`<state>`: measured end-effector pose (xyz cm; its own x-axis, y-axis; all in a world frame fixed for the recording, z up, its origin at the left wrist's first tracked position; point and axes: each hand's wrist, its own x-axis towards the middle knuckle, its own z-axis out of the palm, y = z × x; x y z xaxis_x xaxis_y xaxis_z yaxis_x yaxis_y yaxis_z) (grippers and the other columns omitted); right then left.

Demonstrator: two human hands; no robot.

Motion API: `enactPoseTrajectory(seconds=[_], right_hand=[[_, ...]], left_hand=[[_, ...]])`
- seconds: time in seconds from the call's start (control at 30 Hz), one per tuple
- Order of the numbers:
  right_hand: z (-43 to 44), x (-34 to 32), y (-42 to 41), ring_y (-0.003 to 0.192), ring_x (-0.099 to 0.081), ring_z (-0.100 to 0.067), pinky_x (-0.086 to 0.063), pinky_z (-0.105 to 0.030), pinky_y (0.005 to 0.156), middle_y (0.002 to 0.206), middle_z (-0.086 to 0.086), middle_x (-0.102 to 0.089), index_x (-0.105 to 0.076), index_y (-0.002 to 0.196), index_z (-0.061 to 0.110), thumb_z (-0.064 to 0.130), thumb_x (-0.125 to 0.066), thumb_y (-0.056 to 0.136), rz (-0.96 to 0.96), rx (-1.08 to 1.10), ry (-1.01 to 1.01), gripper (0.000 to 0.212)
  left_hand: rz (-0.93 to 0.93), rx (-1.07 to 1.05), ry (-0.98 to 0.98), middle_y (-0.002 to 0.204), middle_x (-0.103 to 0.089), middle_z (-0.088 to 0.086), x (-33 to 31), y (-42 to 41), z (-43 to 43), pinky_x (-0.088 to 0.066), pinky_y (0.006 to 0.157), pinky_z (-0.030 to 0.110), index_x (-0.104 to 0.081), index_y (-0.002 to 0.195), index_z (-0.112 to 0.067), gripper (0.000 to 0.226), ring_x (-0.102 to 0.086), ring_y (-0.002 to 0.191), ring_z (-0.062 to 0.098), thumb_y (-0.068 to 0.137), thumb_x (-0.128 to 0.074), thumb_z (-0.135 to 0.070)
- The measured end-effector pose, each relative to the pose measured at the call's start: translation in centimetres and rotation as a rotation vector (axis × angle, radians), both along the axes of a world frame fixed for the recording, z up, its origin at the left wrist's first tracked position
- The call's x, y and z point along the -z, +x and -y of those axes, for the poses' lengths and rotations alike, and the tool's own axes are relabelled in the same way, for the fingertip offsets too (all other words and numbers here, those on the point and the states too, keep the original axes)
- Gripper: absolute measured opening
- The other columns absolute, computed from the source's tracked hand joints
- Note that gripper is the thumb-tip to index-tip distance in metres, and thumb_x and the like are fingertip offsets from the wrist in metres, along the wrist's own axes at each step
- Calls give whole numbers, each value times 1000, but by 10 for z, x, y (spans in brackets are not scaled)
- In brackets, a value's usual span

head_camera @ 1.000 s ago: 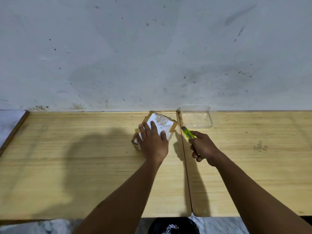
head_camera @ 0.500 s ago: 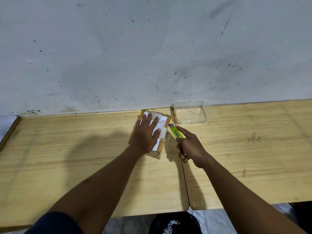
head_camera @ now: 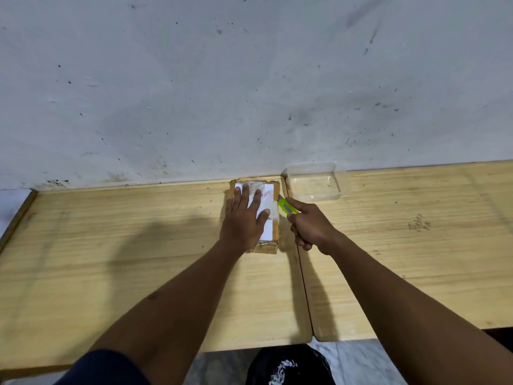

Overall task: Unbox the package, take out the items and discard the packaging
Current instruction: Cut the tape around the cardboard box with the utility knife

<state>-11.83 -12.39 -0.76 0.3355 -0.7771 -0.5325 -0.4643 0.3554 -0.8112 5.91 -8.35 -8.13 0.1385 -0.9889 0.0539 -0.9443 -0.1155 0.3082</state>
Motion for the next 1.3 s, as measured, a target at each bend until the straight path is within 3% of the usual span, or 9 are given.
enactPoseTrajectory(seconds=[0.37, 0.53, 0.8, 1.03, 1.3], right_hand=[[-5, -13, -6, 34, -42, -18, -33, -21, 36, 63, -4, -44, -35, 150, 29, 4, -36, 88, -163, -115, -85, 67], [-1, -10, -5, 31, -39, -15, -33, -20, 37, 63, -2, -41, -35, 151, 31, 6, -35, 90, -164, -149, -81, 66], [0, -11, 2, 43, -48, -22, -37, -23, 39, 75, -5, -49, -34, 152, 27, 5, -35, 89, -211, -169, -125, 67], [-20, -13, -4, 42, -48, -21, -36, -22, 37, 70, -5, -48, -35, 151, 27, 6, -37, 91, -200, -144, -106, 64], [-46, -12, -7, 34, -43, -19, -33, -19, 37, 64, -3, -47, -41, 147, 28, 5, -37, 88, -181, -170, -35, 64]], left_hand=[[5, -48, -13, 163, -11, 14, 6, -6, 0, -13, 121, 50, -23, 154, -21, 69, -3, 151, 34, 96, -9, -55], [6, -47, -22, 163, -11, 14, 6, -6, 1, -10, 121, 49, -23, 155, -20, 71, -2, 151, 35, 95, -7, -56], [30, -58, -17, 163, -12, 15, 7, -6, 3, -12, 121, 50, -24, 154, -19, 71, -4, 151, 35, 95, -7, -54], [42, -60, -4, 164, -8, 14, 5, -7, 2, -10, 121, 49, -19, 155, -21, 73, -2, 151, 35, 93, -2, -55], [86, -74, 19, 164, -7, 14, 5, -8, 3, -9, 122, 48, -18, 156, -19, 58, -1, 151, 34, 104, -22, -46]])
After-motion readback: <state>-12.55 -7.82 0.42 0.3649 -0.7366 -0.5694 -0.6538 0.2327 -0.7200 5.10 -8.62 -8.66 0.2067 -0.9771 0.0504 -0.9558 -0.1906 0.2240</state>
